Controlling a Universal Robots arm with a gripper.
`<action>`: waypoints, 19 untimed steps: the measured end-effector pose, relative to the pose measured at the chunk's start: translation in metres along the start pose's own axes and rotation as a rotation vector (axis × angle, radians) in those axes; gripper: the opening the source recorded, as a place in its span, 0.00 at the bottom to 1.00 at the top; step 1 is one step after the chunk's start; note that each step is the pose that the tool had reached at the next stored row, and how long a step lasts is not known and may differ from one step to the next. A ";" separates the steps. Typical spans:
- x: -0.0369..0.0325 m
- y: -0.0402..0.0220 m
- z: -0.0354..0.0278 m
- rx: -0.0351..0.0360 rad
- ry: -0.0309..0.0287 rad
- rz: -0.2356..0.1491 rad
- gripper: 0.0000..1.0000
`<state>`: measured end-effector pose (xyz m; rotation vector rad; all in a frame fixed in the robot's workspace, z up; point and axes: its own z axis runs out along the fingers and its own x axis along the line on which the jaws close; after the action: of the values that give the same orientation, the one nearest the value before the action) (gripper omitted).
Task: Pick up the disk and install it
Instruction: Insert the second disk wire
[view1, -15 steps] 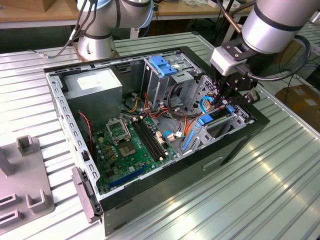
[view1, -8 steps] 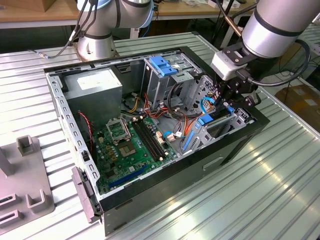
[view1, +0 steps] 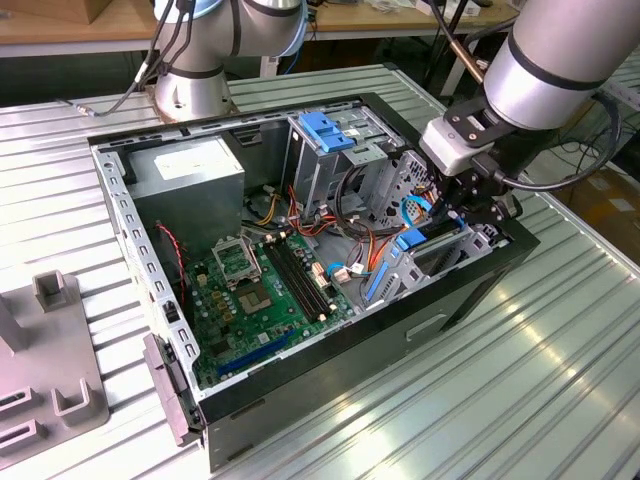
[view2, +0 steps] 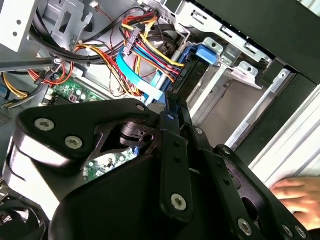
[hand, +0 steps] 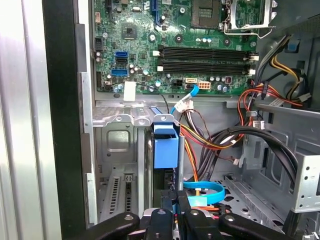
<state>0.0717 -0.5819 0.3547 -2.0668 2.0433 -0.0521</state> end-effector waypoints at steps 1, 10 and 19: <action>0.0001 0.0002 0.0002 0.0006 -0.0030 0.001 0.16; 0.0011 0.0014 0.0059 0.0057 -0.0112 0.012 0.16; 0.0012 0.0001 0.0084 0.0063 -0.0121 0.016 0.16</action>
<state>0.0733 -0.5820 0.3463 -2.0420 2.0496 -0.0432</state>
